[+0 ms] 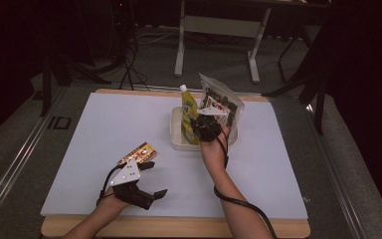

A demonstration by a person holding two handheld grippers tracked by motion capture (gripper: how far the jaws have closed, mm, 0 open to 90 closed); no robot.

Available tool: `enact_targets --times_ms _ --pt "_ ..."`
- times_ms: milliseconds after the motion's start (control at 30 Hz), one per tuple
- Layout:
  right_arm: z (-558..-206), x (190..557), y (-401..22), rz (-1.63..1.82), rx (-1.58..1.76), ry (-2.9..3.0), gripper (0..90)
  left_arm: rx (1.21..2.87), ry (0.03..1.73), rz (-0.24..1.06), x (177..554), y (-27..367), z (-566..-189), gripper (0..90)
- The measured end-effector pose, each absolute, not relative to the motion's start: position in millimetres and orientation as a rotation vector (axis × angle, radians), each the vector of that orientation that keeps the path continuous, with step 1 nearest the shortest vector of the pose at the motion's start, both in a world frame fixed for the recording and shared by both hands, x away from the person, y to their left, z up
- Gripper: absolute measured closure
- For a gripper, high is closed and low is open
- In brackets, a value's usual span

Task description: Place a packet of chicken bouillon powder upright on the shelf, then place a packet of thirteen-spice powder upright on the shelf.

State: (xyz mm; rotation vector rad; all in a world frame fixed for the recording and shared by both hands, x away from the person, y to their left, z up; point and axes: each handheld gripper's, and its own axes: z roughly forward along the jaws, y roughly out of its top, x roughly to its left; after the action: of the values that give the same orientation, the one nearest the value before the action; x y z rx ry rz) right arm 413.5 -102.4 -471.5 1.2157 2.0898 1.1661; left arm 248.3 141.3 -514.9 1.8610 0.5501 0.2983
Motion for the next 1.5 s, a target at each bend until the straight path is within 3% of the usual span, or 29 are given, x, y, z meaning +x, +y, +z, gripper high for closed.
enact_targets --times_ms 100,200,400,567,667,767,1000,1500 --pt "-468.7 414.5 -101.8 1.154 1.221 2.108 85.4 1.858 0.556 0.292 249.2 142.2 -515.0 2.6" --pt "-467.2 413.3 -100.6 1.148 1.181 2.134 75.1 1.837 0.539 0.268 250.6 143.9 -515.5 2.6" --pt "-456.7 408.6 -101.4 1.191 1.170 2.140 43.1 1.847 0.514 0.288 249.0 142.0 -514.4 2.6" --pt "-441.3 400.5 -112.8 1.306 1.195 2.089 27.9 1.860 0.536 0.241 248.9 141.1 -514.2 2.6" --pt "-433.7 394.8 -116.8 1.347 1.163 2.117 16.5 1.907 0.561 0.288 247.5 139.6 -513.6 2.6" --pt "-427.2 385.6 -119.2 1.359 1.093 2.143 13.3 1.929 0.592 0.317 247.3 139.8 -511.9 2.5" --pt "-419.9 361.7 -135.2 1.426 1.007 2.178 17.3 1.913 0.645 0.336 250.5 146.5 -508.0 2.5" --pt "-414.6 307.8 -162.6 1.453 0.738 2.303 15.1 1.954 0.683 0.326 260.9 165.5 -491.2 2.6"
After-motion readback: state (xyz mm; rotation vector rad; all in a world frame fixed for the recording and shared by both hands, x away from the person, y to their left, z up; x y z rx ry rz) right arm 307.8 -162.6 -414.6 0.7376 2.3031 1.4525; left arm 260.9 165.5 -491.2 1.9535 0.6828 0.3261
